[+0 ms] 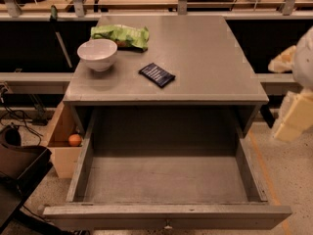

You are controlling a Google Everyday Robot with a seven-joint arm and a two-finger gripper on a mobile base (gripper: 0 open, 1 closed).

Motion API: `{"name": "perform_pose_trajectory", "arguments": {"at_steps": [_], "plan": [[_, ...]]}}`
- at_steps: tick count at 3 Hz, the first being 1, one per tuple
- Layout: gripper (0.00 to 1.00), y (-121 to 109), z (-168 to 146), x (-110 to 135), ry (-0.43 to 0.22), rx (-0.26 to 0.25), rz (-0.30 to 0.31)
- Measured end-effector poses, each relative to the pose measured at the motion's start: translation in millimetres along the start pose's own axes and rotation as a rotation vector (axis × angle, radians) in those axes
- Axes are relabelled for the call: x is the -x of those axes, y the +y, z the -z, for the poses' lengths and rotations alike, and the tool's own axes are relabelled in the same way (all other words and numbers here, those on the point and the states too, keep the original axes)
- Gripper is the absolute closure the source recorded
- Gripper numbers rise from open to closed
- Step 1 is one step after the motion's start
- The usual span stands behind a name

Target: Close top drawer

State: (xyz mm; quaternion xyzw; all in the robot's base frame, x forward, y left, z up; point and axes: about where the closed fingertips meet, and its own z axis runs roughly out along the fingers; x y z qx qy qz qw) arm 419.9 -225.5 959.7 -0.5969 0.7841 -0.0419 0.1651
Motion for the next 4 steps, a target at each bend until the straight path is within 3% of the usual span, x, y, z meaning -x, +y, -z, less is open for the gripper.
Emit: {"name": "perform_pose_trajectory", "arguments": {"at_steps": [1,2,3,4], "plan": [[0.41,38.9,-15.6,-32.8,-0.014,-0.058,0.010],[0.72,109.1,-48.5,-84.1,-0.009,-0.067,0.024],[0.95,170.9,-101.2,-116.0,0.015,0.033,0.015],[1.00,203.7,-124.1,-127.8,0.028,0.107,-0.002]]}}
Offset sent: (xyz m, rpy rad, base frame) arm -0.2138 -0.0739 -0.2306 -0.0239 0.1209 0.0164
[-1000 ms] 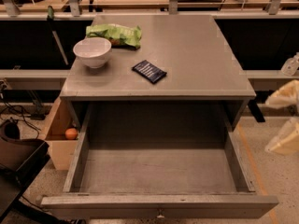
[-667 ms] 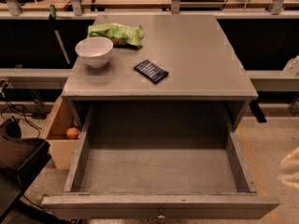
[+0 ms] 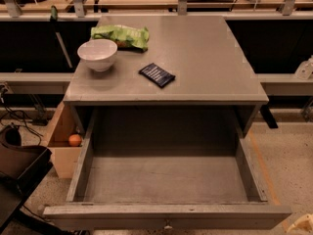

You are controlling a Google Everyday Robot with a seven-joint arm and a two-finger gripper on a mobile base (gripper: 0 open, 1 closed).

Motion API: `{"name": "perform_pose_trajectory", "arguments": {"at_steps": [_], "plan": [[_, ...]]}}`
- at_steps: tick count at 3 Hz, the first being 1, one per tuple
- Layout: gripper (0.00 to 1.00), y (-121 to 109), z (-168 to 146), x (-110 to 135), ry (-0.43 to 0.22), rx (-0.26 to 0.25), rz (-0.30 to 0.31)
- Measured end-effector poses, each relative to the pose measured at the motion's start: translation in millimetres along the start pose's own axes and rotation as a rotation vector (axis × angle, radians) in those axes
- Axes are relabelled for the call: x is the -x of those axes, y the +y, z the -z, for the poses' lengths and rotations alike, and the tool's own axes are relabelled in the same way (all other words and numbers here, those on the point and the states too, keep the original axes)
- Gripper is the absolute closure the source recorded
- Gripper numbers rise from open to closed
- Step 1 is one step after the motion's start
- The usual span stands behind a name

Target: Close top drawer

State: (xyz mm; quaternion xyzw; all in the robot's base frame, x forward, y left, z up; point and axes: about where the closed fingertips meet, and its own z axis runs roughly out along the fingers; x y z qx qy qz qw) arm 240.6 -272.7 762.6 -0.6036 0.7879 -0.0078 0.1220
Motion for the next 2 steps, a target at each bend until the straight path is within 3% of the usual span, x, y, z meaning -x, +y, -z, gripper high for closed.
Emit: {"name": "perform_pose_trajectory", "arguments": {"at_steps": [1,2], "plan": [[1.00,0.0,-0.1,0.0,0.000,0.000,0.000],[1.00,12.4,-26.6,7.9,-0.024,0.038,0.007]]}}
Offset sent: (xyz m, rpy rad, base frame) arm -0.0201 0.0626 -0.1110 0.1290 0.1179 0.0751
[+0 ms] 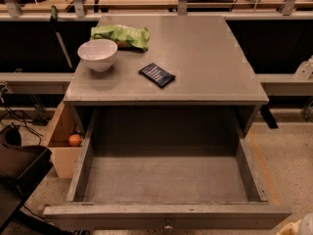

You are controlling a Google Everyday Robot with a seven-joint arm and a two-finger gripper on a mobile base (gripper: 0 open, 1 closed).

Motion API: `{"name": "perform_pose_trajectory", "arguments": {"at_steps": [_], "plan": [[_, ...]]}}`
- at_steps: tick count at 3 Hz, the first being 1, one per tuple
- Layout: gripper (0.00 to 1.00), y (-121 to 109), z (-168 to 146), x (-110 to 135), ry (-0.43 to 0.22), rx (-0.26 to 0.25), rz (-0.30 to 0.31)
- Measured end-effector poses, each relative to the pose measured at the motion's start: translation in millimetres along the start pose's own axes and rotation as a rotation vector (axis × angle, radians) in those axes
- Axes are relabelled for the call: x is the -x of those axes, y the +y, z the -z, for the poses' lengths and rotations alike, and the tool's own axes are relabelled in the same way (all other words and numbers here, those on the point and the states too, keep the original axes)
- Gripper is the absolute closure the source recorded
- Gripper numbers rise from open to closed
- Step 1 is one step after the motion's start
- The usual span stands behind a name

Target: Close top drawer

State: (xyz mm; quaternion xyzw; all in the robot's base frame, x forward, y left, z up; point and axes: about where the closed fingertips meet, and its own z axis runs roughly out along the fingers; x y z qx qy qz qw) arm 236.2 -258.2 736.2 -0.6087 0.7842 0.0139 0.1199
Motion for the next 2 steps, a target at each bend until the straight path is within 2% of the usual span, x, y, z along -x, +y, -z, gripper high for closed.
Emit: {"name": "perform_pose_trajectory", "arguments": {"at_steps": [1,2], "plan": [[1.00,22.0,-51.6,15.4,-0.067,0.064,0.025],[1.00,21.9,-85.7,40.8,-0.100,0.075,0.108]]}}
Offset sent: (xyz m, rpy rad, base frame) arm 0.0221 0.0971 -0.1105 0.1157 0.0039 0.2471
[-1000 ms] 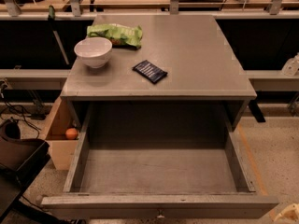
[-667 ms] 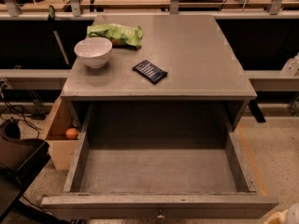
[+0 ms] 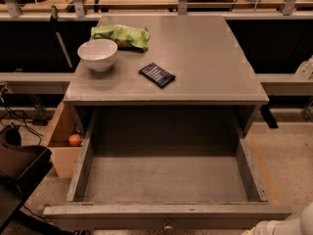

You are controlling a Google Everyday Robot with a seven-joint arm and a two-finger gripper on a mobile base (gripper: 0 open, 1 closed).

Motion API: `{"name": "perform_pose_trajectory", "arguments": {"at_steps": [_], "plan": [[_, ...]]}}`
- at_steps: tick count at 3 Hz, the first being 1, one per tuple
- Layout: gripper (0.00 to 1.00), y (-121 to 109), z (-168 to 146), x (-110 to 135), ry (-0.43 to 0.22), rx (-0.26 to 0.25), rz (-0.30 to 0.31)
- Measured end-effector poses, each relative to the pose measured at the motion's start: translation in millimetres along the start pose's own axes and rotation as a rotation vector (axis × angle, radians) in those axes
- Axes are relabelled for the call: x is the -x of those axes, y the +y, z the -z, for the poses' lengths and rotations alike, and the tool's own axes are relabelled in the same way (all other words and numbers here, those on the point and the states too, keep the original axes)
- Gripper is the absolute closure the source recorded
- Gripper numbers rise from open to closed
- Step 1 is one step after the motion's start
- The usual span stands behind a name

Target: Close top drawer

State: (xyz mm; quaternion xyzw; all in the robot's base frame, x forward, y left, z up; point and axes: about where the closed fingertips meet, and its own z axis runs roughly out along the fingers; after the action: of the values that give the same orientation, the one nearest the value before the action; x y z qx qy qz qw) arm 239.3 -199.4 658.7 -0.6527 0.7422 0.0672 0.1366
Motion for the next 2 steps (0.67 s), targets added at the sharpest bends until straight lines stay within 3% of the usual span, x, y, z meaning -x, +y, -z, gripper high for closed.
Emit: {"name": "perform_pose_trajectory", "arguments": {"at_steps": [2], "plan": [[1.00,-46.4,-47.4,52.8,-0.021,0.003,0.165]]}}
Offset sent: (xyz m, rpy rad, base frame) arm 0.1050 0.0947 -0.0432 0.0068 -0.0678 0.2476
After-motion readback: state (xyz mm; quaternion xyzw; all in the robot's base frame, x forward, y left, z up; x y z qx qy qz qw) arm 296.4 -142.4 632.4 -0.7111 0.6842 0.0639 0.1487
